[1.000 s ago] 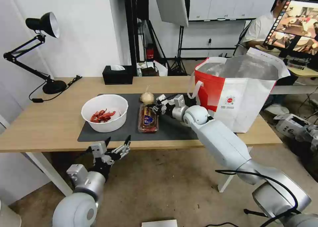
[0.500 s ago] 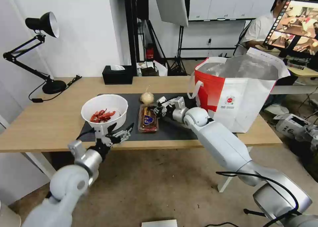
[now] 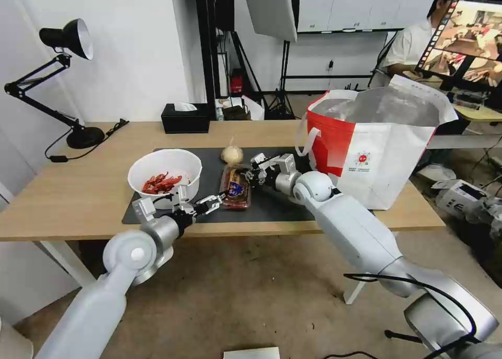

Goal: Pick up the trash from the table and place it into the takeout bag.

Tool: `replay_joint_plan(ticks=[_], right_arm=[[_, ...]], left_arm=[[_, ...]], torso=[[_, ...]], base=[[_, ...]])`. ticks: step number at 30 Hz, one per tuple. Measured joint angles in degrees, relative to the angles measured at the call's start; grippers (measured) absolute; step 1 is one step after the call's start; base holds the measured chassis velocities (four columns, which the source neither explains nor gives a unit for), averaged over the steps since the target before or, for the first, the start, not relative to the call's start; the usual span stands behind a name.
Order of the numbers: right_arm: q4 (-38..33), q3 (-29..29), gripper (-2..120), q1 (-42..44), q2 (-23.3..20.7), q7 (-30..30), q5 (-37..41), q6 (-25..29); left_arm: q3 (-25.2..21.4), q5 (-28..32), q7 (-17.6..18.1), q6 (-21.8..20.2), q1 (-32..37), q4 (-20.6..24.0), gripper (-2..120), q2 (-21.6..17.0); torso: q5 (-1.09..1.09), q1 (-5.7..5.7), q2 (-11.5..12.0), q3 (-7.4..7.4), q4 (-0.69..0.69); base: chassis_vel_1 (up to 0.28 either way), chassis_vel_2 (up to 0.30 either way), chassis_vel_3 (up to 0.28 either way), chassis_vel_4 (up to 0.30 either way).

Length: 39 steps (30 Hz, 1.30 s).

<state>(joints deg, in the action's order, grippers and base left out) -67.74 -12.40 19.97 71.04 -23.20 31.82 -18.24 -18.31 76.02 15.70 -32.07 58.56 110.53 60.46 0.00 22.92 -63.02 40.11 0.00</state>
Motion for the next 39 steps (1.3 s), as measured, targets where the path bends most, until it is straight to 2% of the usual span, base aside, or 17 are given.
replay_joint_plan(ticks=[11, 23, 39], right_arm=[[-0.3, 0.3, 0, 0.3, 0.0, 0.1, 0.1, 0.1], [-1.2, 0.7, 0, 0.8, -1.0, 0.1, 0.1, 0.2], [-1.9, 1.0, 0, 1.6, -0.7, 0.2, 0.1, 0.3]], left_arm=[[0.2, 8.2, 6.6, -2.6, -2.1, -1.6, 100, 1.1], [2.0, 12.5, 9.7, -3.1, -5.1, -4.3, 100, 2.8], [4.8, 12.9, 11.0, -1.4, -9.3, -7.9, 99, 4.0]], torso=[[0.00, 0.00, 0.0, 0.00, 0.00], [0.00, 0.00, 0.0, 0.00, 0.00], [0.00, 0.00, 0.0, 0.00, 0.00]], base=[[0.000, 0.000, 0.000, 0.000], [0.000, 0.000, 0.000, 0.000], [0.000, 0.000, 0.000, 0.000]])
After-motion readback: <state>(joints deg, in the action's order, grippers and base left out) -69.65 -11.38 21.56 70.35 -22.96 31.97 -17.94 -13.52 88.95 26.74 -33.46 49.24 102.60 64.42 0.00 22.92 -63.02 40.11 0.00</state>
